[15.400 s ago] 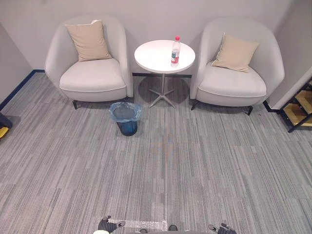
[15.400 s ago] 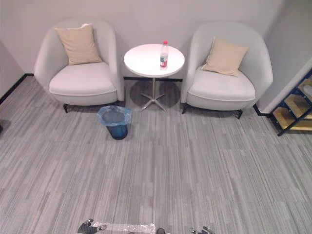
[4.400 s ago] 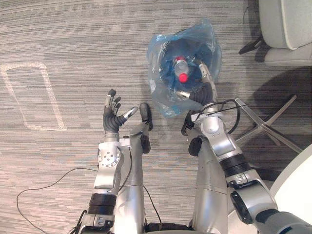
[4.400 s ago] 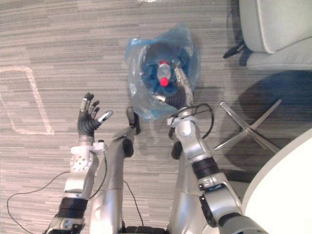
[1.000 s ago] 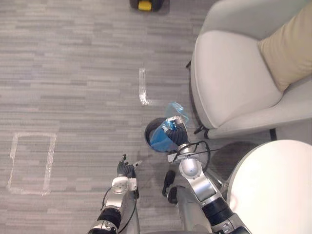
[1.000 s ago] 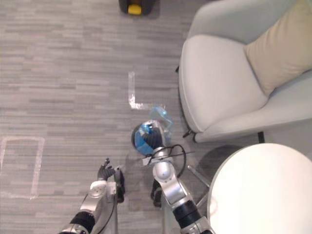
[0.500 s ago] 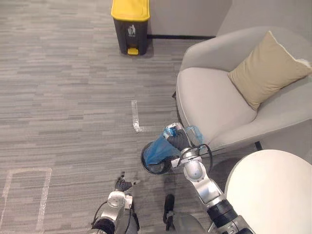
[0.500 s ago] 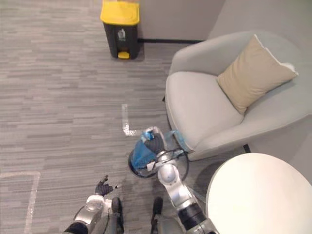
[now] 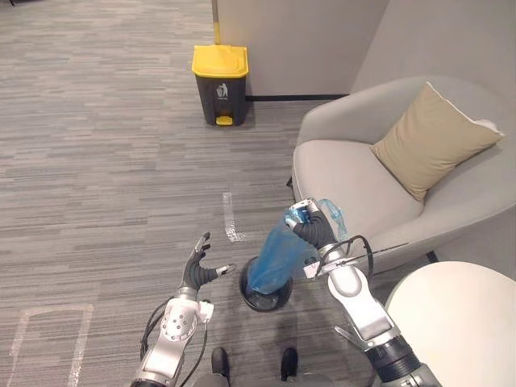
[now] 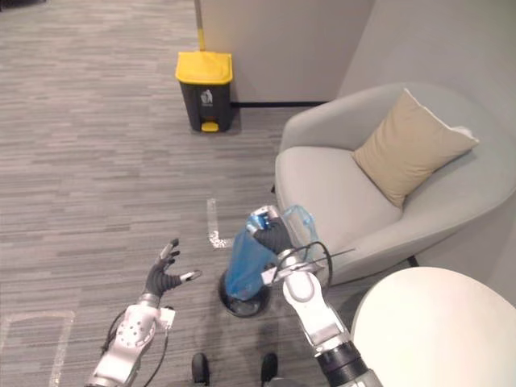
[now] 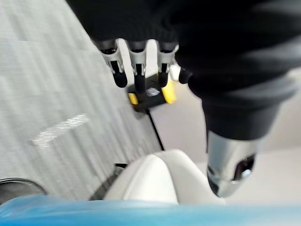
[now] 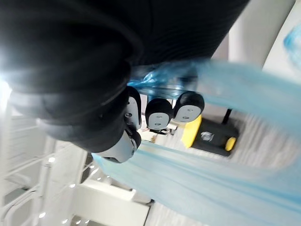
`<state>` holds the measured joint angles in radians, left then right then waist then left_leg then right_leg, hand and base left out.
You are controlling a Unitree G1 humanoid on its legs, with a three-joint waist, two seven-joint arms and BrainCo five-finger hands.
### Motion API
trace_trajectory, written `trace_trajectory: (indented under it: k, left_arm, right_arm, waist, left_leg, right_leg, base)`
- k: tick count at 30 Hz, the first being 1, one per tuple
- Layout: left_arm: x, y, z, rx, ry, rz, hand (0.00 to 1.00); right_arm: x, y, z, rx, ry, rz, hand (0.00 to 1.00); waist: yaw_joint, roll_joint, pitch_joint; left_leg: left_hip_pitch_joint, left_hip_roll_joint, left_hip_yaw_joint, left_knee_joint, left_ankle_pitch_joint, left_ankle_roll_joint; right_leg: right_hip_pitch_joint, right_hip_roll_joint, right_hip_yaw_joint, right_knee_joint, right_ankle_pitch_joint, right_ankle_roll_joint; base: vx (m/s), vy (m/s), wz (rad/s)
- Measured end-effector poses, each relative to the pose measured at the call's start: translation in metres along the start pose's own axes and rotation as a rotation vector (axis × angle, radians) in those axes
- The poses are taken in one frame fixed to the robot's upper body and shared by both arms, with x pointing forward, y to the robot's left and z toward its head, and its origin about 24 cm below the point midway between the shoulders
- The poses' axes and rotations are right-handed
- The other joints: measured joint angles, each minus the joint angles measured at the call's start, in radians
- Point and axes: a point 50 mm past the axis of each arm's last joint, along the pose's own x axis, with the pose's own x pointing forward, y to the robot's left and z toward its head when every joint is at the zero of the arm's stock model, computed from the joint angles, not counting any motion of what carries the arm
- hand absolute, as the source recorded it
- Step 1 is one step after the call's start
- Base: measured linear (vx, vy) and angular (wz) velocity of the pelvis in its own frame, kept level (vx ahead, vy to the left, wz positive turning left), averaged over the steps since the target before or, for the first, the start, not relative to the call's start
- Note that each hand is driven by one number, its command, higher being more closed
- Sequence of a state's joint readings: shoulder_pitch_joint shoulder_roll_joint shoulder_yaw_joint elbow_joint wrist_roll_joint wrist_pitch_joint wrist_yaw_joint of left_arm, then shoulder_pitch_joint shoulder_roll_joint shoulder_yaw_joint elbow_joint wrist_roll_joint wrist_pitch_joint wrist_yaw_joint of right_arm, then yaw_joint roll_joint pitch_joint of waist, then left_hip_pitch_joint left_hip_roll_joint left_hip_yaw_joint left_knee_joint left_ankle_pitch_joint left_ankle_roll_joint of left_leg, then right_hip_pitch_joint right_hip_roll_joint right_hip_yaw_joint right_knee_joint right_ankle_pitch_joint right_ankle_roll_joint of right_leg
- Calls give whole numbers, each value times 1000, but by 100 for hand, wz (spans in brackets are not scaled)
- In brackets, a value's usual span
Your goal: Gather rubbish on tea table into small bin, then transfer packed bag to large trash can.
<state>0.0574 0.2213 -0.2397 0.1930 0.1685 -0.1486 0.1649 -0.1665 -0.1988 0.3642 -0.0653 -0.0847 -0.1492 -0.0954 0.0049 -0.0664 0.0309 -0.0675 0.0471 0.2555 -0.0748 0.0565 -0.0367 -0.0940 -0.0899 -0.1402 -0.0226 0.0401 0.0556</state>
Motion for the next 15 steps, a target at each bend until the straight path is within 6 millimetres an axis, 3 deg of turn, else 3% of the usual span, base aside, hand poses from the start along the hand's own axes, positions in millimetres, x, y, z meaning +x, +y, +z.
trace_trajectory:
  k: [3,8,12,15]
  left_arm:
    - [14,-19,0,40,3,-85,0]
    - [24,-71,-12,73,98,-259,0]
    - [34,-105,-14,117,172,-311,0]
    - [39,-107,-18,164,218,-296,0]
  right_arm:
    - [13,12,21,35,-100,67,100]
    - [20,45,53,122,-242,222,100]
    - [17,68,53,152,-230,309,100]
    - [22,75,48,134,-205,345,100]
  waist:
    - [-14,-2,-5]
    - [-58,-9,-19]
    - [-82,-16,-33]
    - [-109,-17,-36]
  left_leg:
    - [19,1,21,-17,0,0]
    - [39,4,65,-28,0,0]
    - [50,10,107,-29,-2,-3]
    - [52,13,124,-29,-2,-3]
  right_leg:
    - [-1,3,31,-1,6,1]
    - [-13,10,84,-2,19,0]
    - [-27,22,128,1,30,-5]
    - [-37,28,154,1,41,-7]
  base:
    - [-12,15,-28]
    - [-33,8,-28]
    - [-31,-8,-31]
    - [-39,-13,-30]
